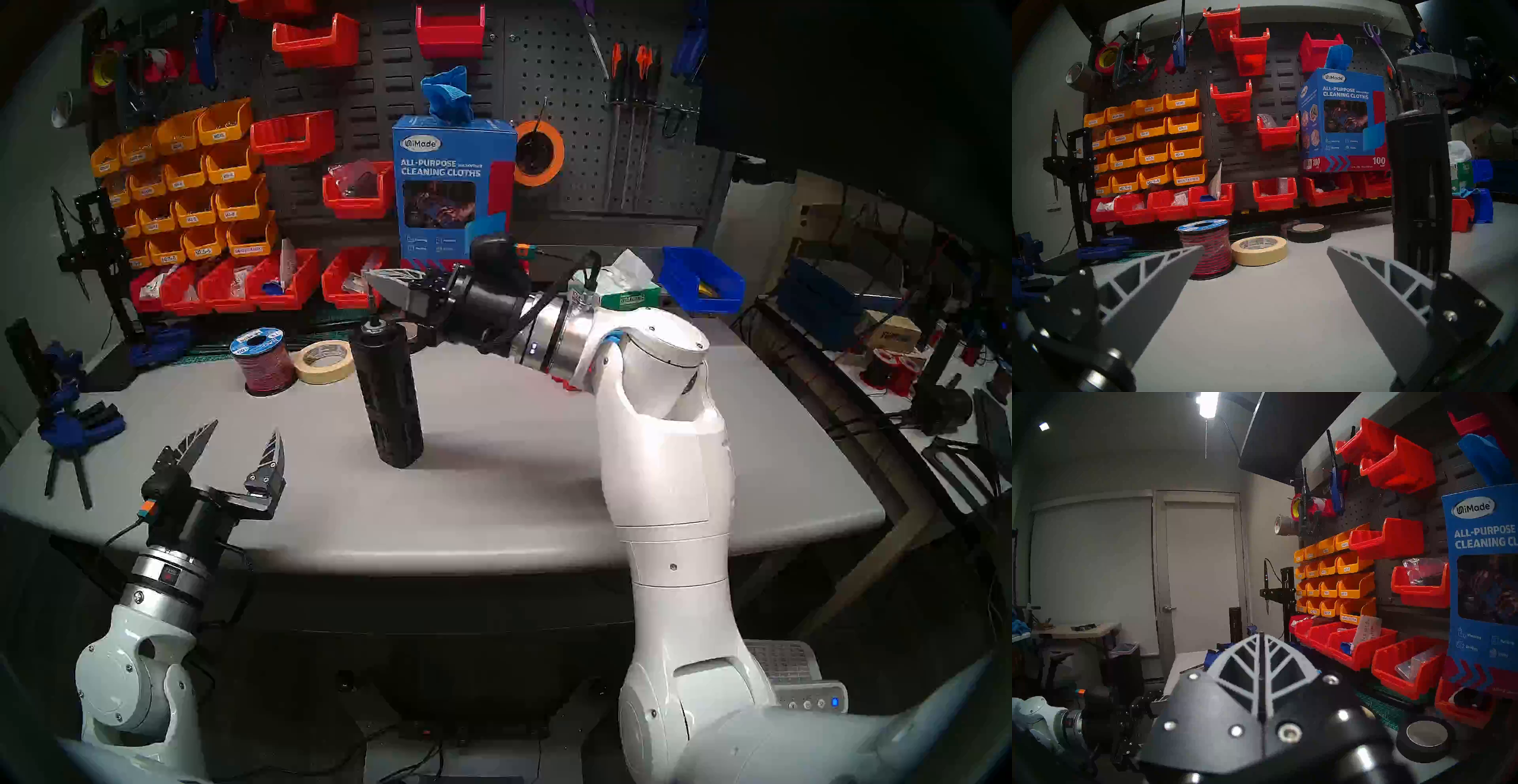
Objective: Pick a screwdriver bit and insert it into the screwdriver
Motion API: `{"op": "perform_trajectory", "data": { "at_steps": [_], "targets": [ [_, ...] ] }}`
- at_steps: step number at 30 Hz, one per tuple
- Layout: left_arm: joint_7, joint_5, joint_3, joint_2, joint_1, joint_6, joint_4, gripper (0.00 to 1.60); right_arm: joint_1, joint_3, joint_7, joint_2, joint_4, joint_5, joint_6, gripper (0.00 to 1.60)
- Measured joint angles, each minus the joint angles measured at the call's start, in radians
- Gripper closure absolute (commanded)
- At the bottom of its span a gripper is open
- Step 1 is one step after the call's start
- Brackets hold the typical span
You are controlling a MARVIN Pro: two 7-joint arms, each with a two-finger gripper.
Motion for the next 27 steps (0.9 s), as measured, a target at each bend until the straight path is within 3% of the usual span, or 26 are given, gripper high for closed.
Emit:
{"op": "perform_trajectory", "data": {
  "at_steps": [27],
  "targets": [
    [-0.008,0.002,-0.003,-0.008,-0.003,0.000,0.000,0.00,-0.004,-0.002,-0.004,0.001,-0.013,-0.004,0.014,1.60]
  ]
}}
